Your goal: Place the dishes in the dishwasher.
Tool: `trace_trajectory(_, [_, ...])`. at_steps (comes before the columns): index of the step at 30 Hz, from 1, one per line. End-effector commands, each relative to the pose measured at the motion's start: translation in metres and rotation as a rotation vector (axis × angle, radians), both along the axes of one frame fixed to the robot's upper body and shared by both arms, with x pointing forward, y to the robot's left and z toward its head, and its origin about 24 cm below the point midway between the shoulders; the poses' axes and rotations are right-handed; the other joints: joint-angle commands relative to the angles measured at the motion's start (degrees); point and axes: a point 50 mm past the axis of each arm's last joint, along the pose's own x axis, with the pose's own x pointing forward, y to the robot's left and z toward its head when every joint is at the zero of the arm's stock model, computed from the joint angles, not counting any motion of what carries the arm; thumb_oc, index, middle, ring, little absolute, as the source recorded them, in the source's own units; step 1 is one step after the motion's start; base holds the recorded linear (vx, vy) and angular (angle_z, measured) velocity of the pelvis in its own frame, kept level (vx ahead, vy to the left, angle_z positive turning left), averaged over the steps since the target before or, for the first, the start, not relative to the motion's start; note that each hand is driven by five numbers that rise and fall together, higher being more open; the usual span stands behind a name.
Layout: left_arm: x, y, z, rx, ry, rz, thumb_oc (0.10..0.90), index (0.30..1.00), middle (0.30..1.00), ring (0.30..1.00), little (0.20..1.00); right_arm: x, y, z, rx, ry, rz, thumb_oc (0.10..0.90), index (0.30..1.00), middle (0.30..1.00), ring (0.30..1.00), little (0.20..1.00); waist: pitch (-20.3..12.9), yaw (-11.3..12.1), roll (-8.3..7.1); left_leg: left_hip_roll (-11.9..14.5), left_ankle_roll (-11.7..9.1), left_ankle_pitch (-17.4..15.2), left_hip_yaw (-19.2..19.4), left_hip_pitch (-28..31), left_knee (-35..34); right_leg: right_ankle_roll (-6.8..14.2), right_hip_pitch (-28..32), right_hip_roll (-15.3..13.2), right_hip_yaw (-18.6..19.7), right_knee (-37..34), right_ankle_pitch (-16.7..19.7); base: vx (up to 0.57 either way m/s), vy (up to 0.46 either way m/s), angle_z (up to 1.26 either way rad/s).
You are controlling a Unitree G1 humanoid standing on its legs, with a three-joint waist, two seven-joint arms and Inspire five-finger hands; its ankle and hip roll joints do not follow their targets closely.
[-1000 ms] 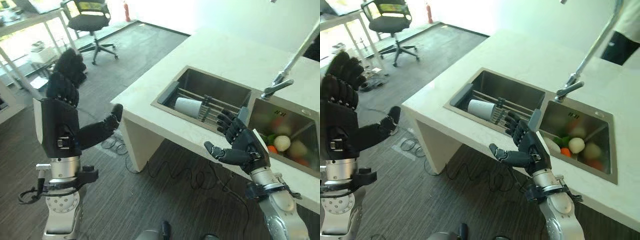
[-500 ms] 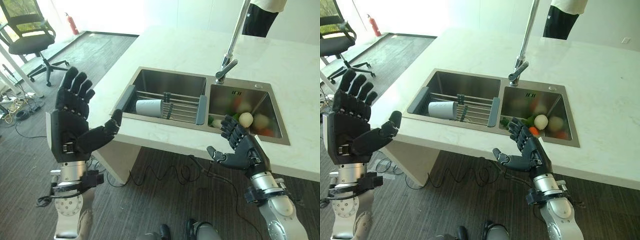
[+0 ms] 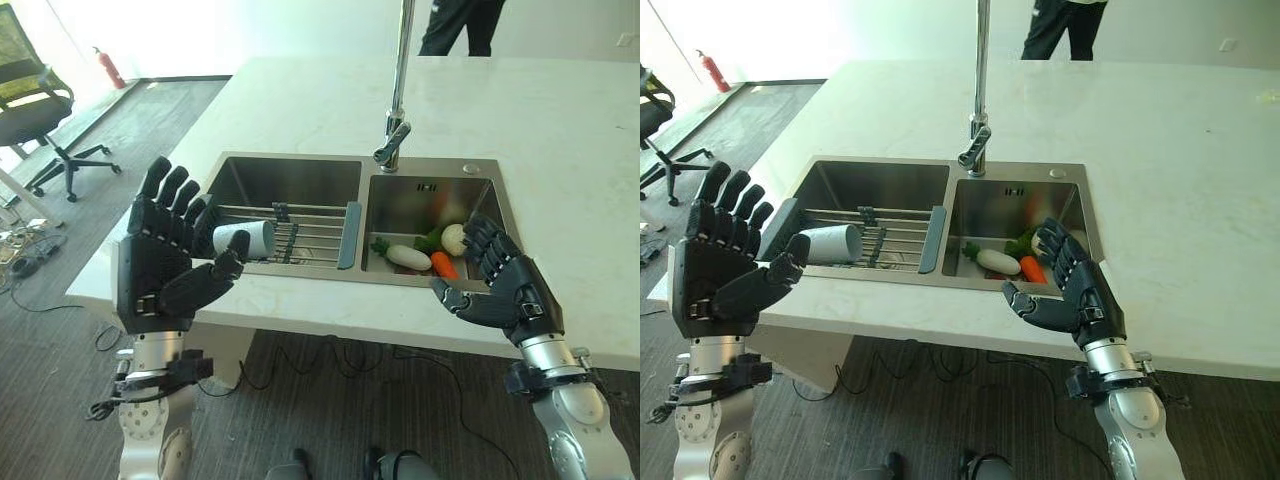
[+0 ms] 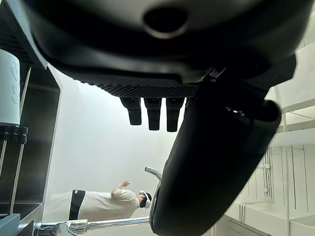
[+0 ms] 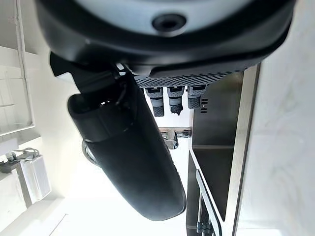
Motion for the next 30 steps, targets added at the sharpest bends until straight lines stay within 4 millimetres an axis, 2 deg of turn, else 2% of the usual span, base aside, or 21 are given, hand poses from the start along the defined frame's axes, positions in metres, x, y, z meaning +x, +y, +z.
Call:
trace_trajectory(1, [-0.008,0.0,0.044,0.021,-0.288,-0.034,0.8,0.9,0.9,0.9,0.9,0.006,-0.003,0.057,-0.043,-0.286,0.02,0.8,0.9,0.9,0.9,0.9,-3.26,1.04,0.41,0.9,-0.53,3.03,3.84,-1.89,1.25,5.77,3.47,-4.22,1.6,-4.01,1.22,0.14,0.402,-0.14])
trace_trajectory(4, [-0.008,-0.001,0.05,0.052,-0.321,-0.074,0.8,0.9,0.9,0.9,0.9,0.007,-0.003,0.061,-0.047,-0.3,0.008,0.8,0.9,0.9,0.9,0.9,-3.14,1.46,0.73,0.89,-0.93,2.0,2.33,-1.48,1.25,7.79,3.75,-7.77,1.11,-4.01,1.77,0.18,0.524,-0.09])
trace_trajectory(7, [-0.007,-0.002,0.06,0.101,-0.348,-0.108,0.8,0.9,0.9,0.9,0.9,0.0,-0.005,0.059,-0.014,-0.296,-0.018,0.8,0.9,0.9,0.9,0.9,-3.57,1.5,0.34,-1.36,0.49,0.15,2.69,0.41,1.25,10.83,4.91,-11.59,-0.03,-4.01,2.94,0.21,0.508,-0.11])
trace_trajectory(9, [-0.009,-0.002,0.066,0.165,-0.371,-0.079,0.8,0.9,0.9,0.9,0.9,-0.003,-0.007,0.058,0.013,-0.3,-0.043,0.8,0.9,0.9,0.9,0.9,-3.54,1.77,-0.08,-2.84,1.55,-0.66,2.3,1.07,1.25,11.09,5.33,-13.37,-0.72,-4.01,4.36,0.2,0.443,0.04])
trace_trajectory(10, [-0.013,0.0,0.073,0.194,-0.414,-0.049,0.8,0.9,0.9,0.9,0.9,-0.004,-0.008,0.057,0.038,-0.294,-0.041,0.8,0.9,0.9,0.9,0.9,-3.52,2.11,-0.27,-4.07,2.71,-1.45,2.07,1.58,1.25,10.86,5.75,-14.29,-1.52,-4.01,5.88,0.22,0.469,0.1])
trace_trajectory(12, [-0.015,0.001,0.076,0.21,-0.425,-0.044,0.8,0.9,0.9,0.9,0.9,-0.003,-0.006,0.054,0.044,-0.285,-0.046,0.8,0.9,0.9,0.9,0.9,-3.64,2.86,-0.5,-5.12,3.78,-2.15,2.19,1.83,1.25,10.7,6.37,-15.06,-3.13,-4.01,7.62,0.17,0.353,-0.03])
trace_trajectory(16, [-0.003,-0.007,0.073,0.253,-0.34,-0.088,0.8,0.9,0.9,0.9,0.9,0.005,0.008,0.051,0.068,-0.282,-0.017,0.8,0.9,0.9,0.9,0.9,-3.57,3.93,-0.81,-5.23,4.97,-2.68,4.44,1.93,1.25,10.73,7.42,-15.09,-7.43,-4.01,11.13,0.1,0.188,-0.21])
trace_trajectory(17, [0.001,-0.009,0.073,0.266,-0.328,-0.107,0.8,0.9,0.9,0.9,0.9,0.006,0.009,0.051,0.071,-0.29,-0.012,0.8,0.9,0.9,0.9,0.9,-3.55,3.93,-0.94,-5.13,4.82,-2.55,4.78,1.66,1.25,10.58,6.6,-14.69,-7.33,-4.01,10.24,0.02,0.013,-0.36])
trace_trajectory(18, [0.005,-0.012,0.075,0.295,-0.321,-0.14,0.8,0.9,0.9,0.9,0.9,0.007,0.01,0.054,0.065,-0.316,-0.003,0.8,0.9,0.9,0.9,0.9,-3.55,3.8,-1.1,-4.9,4.5,-2.33,5.5,1.11,1.25,10.29,4.64,-13.87,-6.69,-4.01,7.71,0.0,-0.051,-0.44])
trace_trajectory(19, [0.006,-0.015,0.075,0.317,-0.322,-0.151,0.8,0.9,0.9,0.9,0.9,0.008,0.011,0.058,0.063,-0.336,-0.001,0.8,0.9,0.9,0.9,0.9,-3.5,3.57,-1.29,-4.61,4.23,-2.41,6.55,0.9,1.25,10.53,2.64,-13.84,-6.23,-4.01,7.13,-0.01,-0.084,-0.34])
trace_trajectory(21, [0.009,-0.02,0.077,0.351,-0.331,-0.159,0.8,0.9,0.9,0.9,0.9,0.011,0.015,0.062,0.067,-0.364,0.008,0.8,0.9,0.9,0.9,0.9,-3.57,3.54,-1.39,-4.14,4.09,-2.71,8.24,0.63,1.25,10.9,0.2,-14.0,-5.08,-4.01,8.32,0.0,-0.134,-0.08])
trace_trajectory(24, [0.013,-0.023,0.079,0.401,-0.313,-0.179,0.8,0.9,0.9,0.9,0.9,0.014,0.016,0.065,0.059,-0.373,0.006,0.8,0.9,0.9,0.9,0.9,-3.93,3.1,-1.51,-2.93,4.07,-3.31,10.17,1.38,1.25,11.28,-0.11,-13.25,-4.59,-4.01,7.16,0.09,-0.33,0.17])
trace_trajectory(26, [0.017,-0.021,0.073,0.4,-0.245,-0.218,0.8,0.9,0.9,0.9,0.9,0.015,0.014,0.068,0.061,-0.368,0.01,0.8,0.9,0.9,0.9,0.9,-4.89,2.7,-0.99,-1.01,3.06,-2.97,12.14,2.37,1.25,11.15,0.56,-12.15,-5.59,-4.01,5.2,0.11,-0.382,0.23])
trace_trajectory(30, [0.016,-0.02,0.071,0.568,-0.2,-0.164,0.8,0.9,0.9,0.9,0.9,0.012,0.008,0.07,0.044,-0.351,0.018,0.8,0.9,0.9,0.9,0.9,-5.33,1.65,0.03,0.18,2.23,-2.75,12.77,3.2,1.25,10.39,1.08,-10.99,-5.25,-4.01,4.21,0.06,-0.21,-0.04])
